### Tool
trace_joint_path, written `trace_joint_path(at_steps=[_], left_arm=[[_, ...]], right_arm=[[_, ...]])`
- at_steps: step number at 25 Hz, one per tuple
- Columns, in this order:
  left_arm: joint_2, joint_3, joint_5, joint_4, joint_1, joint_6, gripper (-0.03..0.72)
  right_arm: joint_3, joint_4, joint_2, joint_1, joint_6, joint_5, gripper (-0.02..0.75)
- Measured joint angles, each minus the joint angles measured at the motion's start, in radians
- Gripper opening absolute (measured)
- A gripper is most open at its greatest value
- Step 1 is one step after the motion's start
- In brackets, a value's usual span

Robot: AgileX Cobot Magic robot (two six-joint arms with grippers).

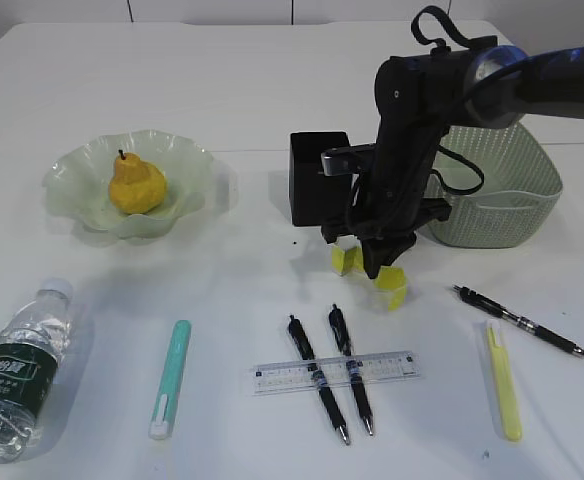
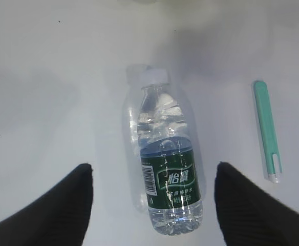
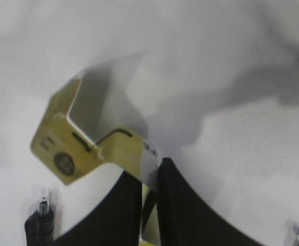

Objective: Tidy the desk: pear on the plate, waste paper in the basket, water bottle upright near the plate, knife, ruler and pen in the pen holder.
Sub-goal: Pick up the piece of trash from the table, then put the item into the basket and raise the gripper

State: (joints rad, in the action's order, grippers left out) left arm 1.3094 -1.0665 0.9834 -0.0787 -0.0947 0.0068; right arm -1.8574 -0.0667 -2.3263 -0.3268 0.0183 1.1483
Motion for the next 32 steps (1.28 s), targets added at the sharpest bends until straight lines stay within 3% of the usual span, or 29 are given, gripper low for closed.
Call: trace_joint_path(at_steps=[4,14,23,32], left_arm=[[0.0,0.0,0.0,0.0,0.0,0.0,0.526],[0.0,0.0,-0.001,0.0,0.0,0.0,0.521],[0.0,0.0,-0.002,0.0,0.0,0.0,0.521],[0.0,0.0,-0.002,0.0,0.0,0.0,0.521]], right_arm=[[0.0,0.0,0.0,0.0,0.0,-0.004,-0.001],[0.0,-0.005,0.005,0.0,-0.004,0.021,-0.01],[0.0,-0.023,0.147,0.005,-0.038,0.067,-0.011],[-0.085,-0.008,0.268,0.101,-0.034,0.071,-0.011]])
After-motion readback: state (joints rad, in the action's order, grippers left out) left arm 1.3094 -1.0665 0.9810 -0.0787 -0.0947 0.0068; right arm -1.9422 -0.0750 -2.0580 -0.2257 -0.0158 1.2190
